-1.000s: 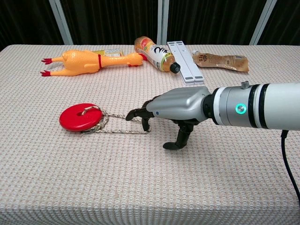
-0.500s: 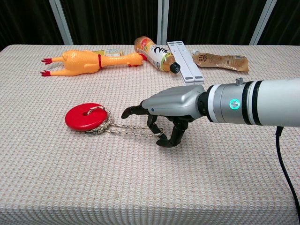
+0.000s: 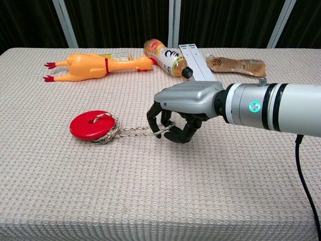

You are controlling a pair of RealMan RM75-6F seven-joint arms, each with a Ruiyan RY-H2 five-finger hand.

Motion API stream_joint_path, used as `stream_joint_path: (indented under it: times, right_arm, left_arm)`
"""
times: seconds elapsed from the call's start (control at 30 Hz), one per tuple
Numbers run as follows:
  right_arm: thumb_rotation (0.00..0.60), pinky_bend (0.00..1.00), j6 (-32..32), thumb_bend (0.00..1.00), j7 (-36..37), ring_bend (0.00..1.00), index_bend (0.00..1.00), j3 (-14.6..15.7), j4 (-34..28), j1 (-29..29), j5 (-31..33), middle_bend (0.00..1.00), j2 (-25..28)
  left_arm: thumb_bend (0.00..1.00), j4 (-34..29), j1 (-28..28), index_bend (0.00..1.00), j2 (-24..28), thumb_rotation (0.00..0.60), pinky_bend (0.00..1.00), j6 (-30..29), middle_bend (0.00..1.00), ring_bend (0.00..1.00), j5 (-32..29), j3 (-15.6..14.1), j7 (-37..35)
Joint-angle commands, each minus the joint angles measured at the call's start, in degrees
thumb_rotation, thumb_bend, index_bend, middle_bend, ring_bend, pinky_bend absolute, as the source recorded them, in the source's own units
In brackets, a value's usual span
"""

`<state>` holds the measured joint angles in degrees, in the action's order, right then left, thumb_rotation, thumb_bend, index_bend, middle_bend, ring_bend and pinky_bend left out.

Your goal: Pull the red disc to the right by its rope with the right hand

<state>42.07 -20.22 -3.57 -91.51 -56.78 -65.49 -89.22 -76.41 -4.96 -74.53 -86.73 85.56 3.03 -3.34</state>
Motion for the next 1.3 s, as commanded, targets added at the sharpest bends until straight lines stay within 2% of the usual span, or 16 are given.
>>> stream_joint_path:
  times: [0.03,0.37,0.57,0.73,0.93,1.3]
  right_arm:
    - [0.600,0.00,1.09,0.46,0.28,0.22,0.58,-0.10,-0.25,0.61,-0.71,0.78,0.22]
    - [0.600,0.00,5.90,0.47,-0.07,0.41,0.92,-0.15,-0.13,3.19,-3.16,0.95,1.28]
    - [0.600,0.00,10.96,0.47,-1.28,0.41,0.99,2.24,-0.05,6.81,-6.95,0.96,4.61]
    - [0.600,0.00,16.44,0.48,3.57,0.41,1.00,4.44,-0.24,12.44,-9.45,0.96,9.41]
    - [0.600,0.00,22.77,0.48,10.47,0.41,1.00,6.32,2.61,19.95,-10.03,0.96,14.06]
    - [0.600,0.00,27.71,0.48,22.82,0.41,1.00,5.71,10.74,29.46,-8.56,0.96,18.71]
  left_arm:
    - [0.03,-0.02,0.02,0.20,0.01,0.600,0.14,0.04,0.18,0.10,-0.02,-0.02,0.05]
    - [0.02,-0.32,-0.07,0.20,0.06,0.600,0.14,0.01,0.18,0.10,0.10,0.02,0.35]
    - [0.02,-0.59,-0.16,0.20,0.03,0.600,0.14,0.16,0.18,0.10,0.11,0.02,0.65]
    - [0.02,-0.73,-0.29,0.20,-0.08,0.600,0.14,0.32,0.18,0.10,0.20,-0.04,0.94]
    - [0.02,-1.18,-0.49,0.20,-0.01,0.600,0.14,0.52,0.18,0.10,0.32,-0.07,1.56]
    - [0.02,-2.95,-0.90,0.20,0.23,0.600,0.14,1.03,0.18,0.10,0.54,-0.26,3.90]
